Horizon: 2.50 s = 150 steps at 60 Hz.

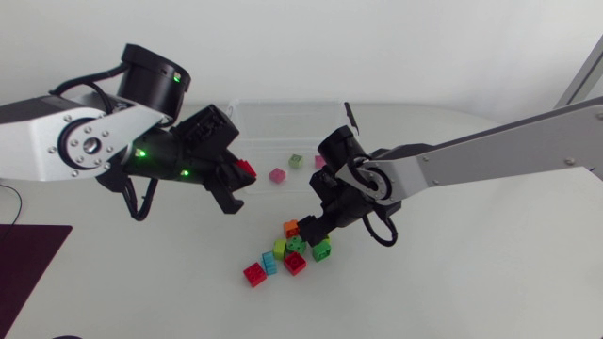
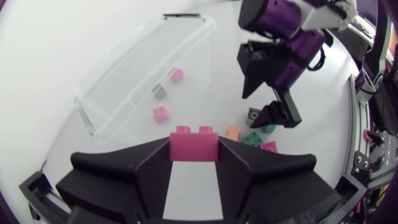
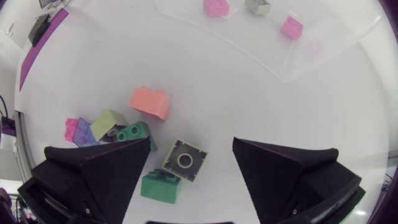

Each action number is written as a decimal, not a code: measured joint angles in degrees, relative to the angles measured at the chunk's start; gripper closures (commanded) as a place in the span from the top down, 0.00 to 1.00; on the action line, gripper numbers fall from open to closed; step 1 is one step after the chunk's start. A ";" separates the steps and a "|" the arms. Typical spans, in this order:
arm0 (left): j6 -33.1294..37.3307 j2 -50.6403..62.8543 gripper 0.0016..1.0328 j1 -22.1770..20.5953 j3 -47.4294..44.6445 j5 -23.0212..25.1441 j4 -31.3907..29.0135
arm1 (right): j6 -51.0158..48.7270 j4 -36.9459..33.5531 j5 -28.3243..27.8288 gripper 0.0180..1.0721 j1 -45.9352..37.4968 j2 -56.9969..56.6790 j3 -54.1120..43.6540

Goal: Pick up the duplo bricks and place them in the container

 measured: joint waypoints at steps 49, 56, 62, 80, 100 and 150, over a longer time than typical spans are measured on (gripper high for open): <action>-10.73 22.80 0.68 3.69 22.75 -1.09 16.24 | 1.51 -7.41 1.31 0.20 -1.22 -7.34 0.17; -10.93 26.80 0.96 4.83 24.96 -2.49 16.15 | 1.49 -11.47 1.36 0.20 -3.17 -13.40 1.79; -10.93 26.64 0.96 5.90 24.85 -2.56 15.43 | 1.49 -12.83 1.36 0.21 -4.46 -15.61 5.16; -6.82 8.28 0.96 7.26 12.96 0.15 1.09 | 1.49 -11.72 1.33 0.21 -6.38 -16.68 17.99; -0.28 0.66 0.96 3.28 -3.48 2.03 -9.66 | 1.49 -2.14 2.25 0.21 -6.34 -5.81 27.93; 0.04 19.12 0.56 -9.29 -7.21 0.50 -11.06 | -0.94 -0.63 1.64 0.95 -3.69 -15.78 10.05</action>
